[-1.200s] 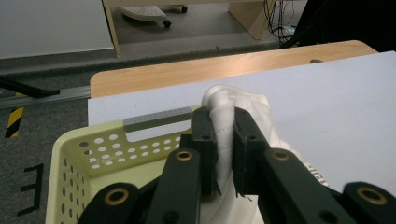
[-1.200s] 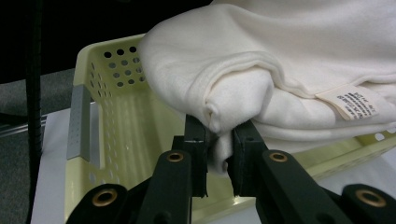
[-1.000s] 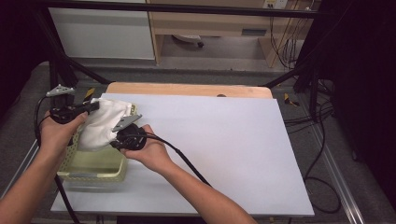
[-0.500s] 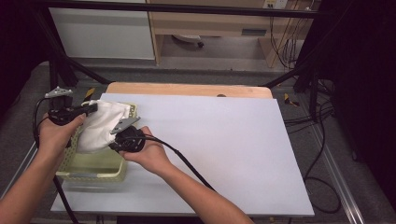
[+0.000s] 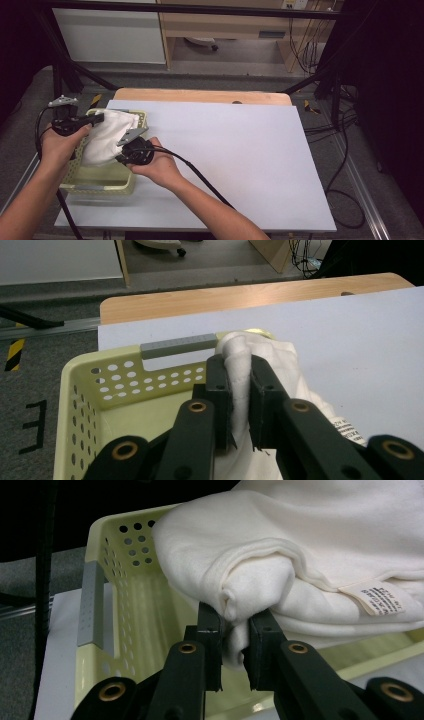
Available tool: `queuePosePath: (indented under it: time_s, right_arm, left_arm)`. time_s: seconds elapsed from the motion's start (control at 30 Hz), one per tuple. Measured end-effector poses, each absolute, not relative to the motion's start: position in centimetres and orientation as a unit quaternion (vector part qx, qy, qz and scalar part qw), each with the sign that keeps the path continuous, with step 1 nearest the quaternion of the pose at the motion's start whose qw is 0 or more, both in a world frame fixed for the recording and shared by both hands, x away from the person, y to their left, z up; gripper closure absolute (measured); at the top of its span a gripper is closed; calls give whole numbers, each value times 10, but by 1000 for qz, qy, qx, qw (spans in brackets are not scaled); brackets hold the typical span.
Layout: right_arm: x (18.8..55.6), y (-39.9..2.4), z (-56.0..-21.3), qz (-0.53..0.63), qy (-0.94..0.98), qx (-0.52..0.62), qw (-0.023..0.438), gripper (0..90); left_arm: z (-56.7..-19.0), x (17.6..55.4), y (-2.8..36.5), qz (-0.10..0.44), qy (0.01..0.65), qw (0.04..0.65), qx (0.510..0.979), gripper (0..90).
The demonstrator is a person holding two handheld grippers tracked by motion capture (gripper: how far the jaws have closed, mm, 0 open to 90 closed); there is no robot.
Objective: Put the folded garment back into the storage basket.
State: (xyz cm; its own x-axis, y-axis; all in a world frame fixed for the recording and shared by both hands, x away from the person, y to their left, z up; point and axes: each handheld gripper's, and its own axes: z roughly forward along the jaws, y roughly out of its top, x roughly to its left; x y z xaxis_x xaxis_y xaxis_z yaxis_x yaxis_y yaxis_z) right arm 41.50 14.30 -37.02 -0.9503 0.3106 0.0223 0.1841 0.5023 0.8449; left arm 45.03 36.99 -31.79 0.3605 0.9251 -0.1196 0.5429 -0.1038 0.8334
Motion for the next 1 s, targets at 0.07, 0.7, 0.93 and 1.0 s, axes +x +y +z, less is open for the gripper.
queuePosePath:
  time_s: [0.07, 0.7, 0.93, 1.0]
  right_arm:
    - [415, 144, -371, 478, 864, 143, 66, 793]
    - [414, 148, -379, 481, 863, 140, 61, 793]
    - [413, 150, -382, 482, 863, 136, 61, 793]
    - [413, 150, -382, 483, 863, 135, 60, 793]
  left_arm:
    - [-319, 451, 371, 224, 521, 423, 707, 812]
    - [-326, 450, 375, 220, 527, 420, 705, 812]
    - [-326, 448, 377, 221, 528, 418, 706, 812]
    - [-327, 447, 377, 220, 528, 417, 707, 812]
